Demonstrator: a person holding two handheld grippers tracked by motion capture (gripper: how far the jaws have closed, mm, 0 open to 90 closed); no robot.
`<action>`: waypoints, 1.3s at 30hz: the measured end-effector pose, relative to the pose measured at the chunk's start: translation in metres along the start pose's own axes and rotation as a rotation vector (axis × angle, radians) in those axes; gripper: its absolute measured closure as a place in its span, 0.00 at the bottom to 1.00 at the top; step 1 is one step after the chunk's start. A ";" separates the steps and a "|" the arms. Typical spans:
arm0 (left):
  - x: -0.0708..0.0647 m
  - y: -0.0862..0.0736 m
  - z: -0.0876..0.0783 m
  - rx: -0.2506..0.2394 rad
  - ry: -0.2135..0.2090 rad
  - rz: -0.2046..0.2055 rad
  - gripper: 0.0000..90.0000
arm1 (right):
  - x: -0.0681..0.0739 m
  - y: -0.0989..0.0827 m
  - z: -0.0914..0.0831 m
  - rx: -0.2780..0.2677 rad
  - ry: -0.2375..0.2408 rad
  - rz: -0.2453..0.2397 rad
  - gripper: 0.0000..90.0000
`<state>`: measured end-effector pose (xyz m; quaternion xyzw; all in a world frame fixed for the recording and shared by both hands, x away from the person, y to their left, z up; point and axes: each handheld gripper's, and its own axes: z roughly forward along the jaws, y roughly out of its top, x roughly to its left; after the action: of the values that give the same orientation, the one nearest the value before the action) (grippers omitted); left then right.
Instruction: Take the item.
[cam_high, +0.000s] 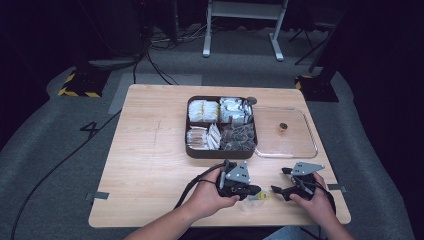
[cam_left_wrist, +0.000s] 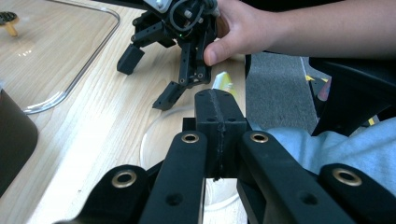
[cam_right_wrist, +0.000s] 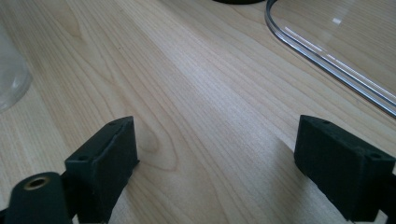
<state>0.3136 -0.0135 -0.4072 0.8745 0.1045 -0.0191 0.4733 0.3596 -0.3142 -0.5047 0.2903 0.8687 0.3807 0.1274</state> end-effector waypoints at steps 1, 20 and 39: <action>0.000 0.000 0.000 0.000 0.000 0.000 1.00 | 0.000 0.000 0.000 0.000 0.000 0.000 0.15; 0.002 -0.001 -0.015 -0.025 0.119 -0.035 0.51 | 0.000 0.000 0.000 0.000 -0.002 0.001 0.15; 0.011 -0.033 -0.096 -0.017 0.390 -0.162 0.43 | 0.001 0.000 0.000 0.002 -0.006 0.004 0.15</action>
<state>0.3112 0.0857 -0.3829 0.8464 0.2641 0.1136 0.4482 0.3589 -0.3140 -0.5047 0.2932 0.8681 0.3792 0.1291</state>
